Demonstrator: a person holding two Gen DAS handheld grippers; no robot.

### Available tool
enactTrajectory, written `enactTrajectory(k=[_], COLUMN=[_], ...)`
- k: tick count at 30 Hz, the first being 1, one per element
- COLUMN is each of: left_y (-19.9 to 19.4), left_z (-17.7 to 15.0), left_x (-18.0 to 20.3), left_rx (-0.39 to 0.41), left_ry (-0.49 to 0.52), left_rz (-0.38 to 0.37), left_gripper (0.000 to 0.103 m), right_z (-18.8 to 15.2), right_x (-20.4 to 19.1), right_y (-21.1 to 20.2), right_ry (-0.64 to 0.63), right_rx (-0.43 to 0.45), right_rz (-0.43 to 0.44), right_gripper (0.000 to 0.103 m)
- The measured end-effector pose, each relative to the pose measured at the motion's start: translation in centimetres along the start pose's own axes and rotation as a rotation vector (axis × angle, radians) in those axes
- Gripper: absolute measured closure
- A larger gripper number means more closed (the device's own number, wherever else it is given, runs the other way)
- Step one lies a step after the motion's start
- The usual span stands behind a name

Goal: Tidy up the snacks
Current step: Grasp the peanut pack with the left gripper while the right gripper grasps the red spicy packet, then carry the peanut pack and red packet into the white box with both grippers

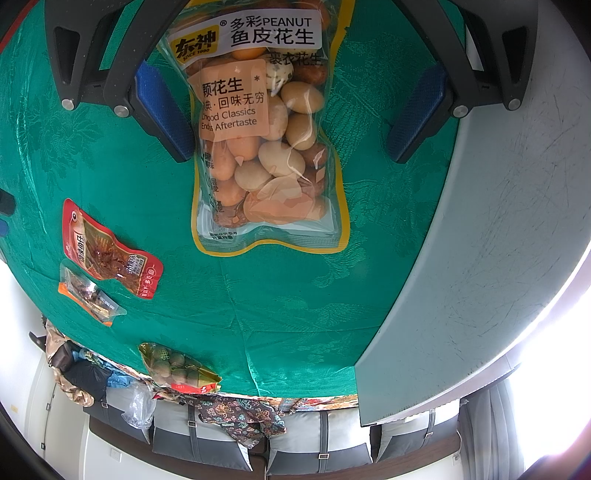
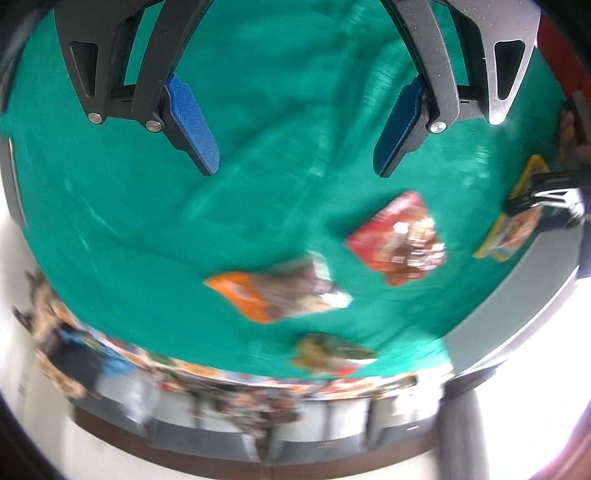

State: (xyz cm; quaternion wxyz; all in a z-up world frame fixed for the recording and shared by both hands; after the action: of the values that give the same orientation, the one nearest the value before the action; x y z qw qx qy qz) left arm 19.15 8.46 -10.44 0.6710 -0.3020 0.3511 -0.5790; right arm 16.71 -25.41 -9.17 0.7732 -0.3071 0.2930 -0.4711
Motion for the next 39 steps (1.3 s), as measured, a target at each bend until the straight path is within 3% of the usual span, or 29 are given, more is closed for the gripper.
enactTrajectory(k=[8,12,14,16,20,21,23,24,25,29,30,32,35,39], left_y=[0.0,0.0,0.0,-0.1,0.2,0.2,-0.1,-0.7,-1.1,-1.8,-2.1,-3.1,-4.7,-7.6], left_z=[-0.1,0.0,-0.1,-0.1,0.2,0.1,0.2,0.3,0.4,0.1,-0.1,-0.5,-0.7,-0.5], left_x=[0.0,0.0,0.0,-0.1,0.2,0.3,0.4,0.4,0.4,-0.4,-0.7,-1.0,-1.0,-1.5], left_rx=[0.000,0.000,0.000,0.000,-0.003,-0.010,-0.025,-0.014,-0.015,-0.067,-0.073,-0.075,-0.061,-0.028], left_ry=[-0.001,-0.001,-0.001,0.001,0.008,0.024,0.058,0.074,0.081,-0.013,-0.041,-0.099,-0.133,-0.171], left_rz=[0.000,0.000,0.000,0.001,-0.006,-0.013,-0.033,-0.048,-0.033,-0.120,-0.135,-0.191,-0.228,-0.274], left_gripper=[0.000,0.000,0.000,0.000,0.000,0.000,0.008,0.034,0.043,0.046,0.046,0.046,0.046,0.046], right_z=[4.2,8.0,9.3,9.7,7.3,7.4,7.8,7.9,7.8,6.6,6.4,5.9,5.0,4.7], right_x=[-3.4,-2.5,-3.5,-5.8,-9.4,-9.2,-7.9,-7.6,-7.2,-6.1,-5.5,-3.7,-3.0,-3.5], right_y=[2.6,4.5,6.2,8.1,13.0,13.0,12.9,12.8,12.5,10.2,9.3,7.4,5.9,4.9], right_ry=[-0.142,0.006,0.014,-0.098,-0.338,-0.323,-0.202,-0.174,-0.136,-0.019,0.039,0.222,0.233,0.299], right_rx=[-0.057,-0.129,-0.189,-0.259,-0.437,-0.411,-0.390,-0.395,-0.417,-0.415,-0.390,-0.322,-0.289,-0.257], right_rz=[0.111,0.231,0.275,0.258,0.149,0.164,0.172,0.150,0.145,0.199,0.227,0.314,0.262,0.293], right_gripper=[0.015,0.015,0.015,0.015,0.015,0.017,0.030,0.040,0.042,0.051,0.083,0.087,0.090,0.093])
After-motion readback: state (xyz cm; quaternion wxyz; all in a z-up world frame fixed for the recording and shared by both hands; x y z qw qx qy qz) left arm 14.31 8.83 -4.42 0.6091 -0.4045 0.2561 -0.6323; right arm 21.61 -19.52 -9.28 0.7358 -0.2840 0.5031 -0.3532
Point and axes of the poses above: each gripper's, at about its wrist camera, not at the fingertips, and y roughly the way its jaws point, x to its right, z to its top, the point moved 3 cm from there along y, roughly the way its jaws point, and after that the axes turned 10 degrees about z, right-handed, at the moved point
